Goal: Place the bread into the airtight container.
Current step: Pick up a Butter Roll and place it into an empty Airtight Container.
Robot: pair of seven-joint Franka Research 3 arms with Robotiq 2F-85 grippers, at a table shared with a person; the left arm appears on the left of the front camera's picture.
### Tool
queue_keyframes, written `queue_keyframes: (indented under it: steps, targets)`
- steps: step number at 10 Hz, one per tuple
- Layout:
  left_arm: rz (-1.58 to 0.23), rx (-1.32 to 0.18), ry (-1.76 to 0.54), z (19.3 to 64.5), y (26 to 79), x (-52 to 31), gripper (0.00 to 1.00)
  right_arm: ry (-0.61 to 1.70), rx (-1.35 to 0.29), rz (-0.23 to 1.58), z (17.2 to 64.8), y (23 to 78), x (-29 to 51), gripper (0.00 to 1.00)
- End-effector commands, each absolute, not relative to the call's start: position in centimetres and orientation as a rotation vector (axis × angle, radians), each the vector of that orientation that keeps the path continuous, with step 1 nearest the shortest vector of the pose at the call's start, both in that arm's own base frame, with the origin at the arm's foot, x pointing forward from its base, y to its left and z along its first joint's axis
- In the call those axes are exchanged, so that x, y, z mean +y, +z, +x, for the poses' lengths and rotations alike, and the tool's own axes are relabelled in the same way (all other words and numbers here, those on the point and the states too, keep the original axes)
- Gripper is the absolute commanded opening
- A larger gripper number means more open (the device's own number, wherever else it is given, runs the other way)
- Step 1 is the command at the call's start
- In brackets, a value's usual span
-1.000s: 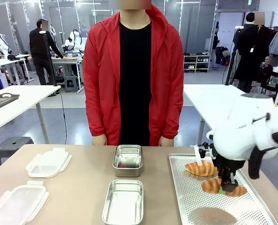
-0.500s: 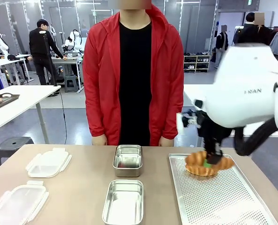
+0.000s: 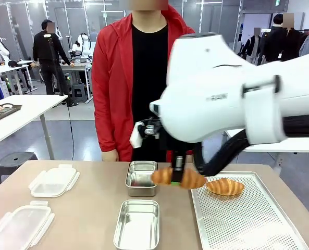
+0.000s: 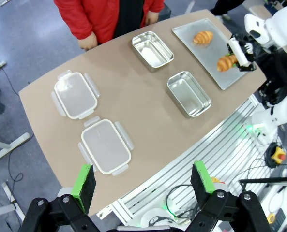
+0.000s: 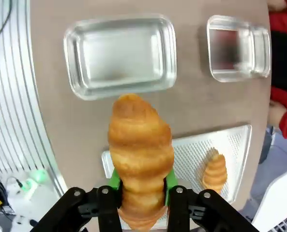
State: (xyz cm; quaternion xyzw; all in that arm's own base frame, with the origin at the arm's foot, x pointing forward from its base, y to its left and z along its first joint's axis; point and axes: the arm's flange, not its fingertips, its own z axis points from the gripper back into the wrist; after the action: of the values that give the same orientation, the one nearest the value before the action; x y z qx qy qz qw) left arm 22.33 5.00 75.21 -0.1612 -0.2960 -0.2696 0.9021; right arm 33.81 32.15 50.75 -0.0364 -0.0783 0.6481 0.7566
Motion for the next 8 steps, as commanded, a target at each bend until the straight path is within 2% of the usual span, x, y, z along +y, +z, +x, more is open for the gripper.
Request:
queue_keyframes:
  steps: [1, 5, 8]
  targets:
    - [-0.340, -0.613, -0.570, 22.4, 75.6, 4.9, 1.00, 1.362, -0.172, -0.091, 34.1, 51.5, 35.5, 0.37]
    - [-0.340, -0.613, -0.570, 22.4, 75.6, 4.9, 1.00, 1.321, -0.172, -0.047, 33.6, 51.9, 37.6, 0.37]
    - [-0.340, -0.613, -0.570, 22.4, 75.6, 4.9, 1.00, 1.375, -0.192, -0.052, 33.3, 51.7, 37.5, 0.37]
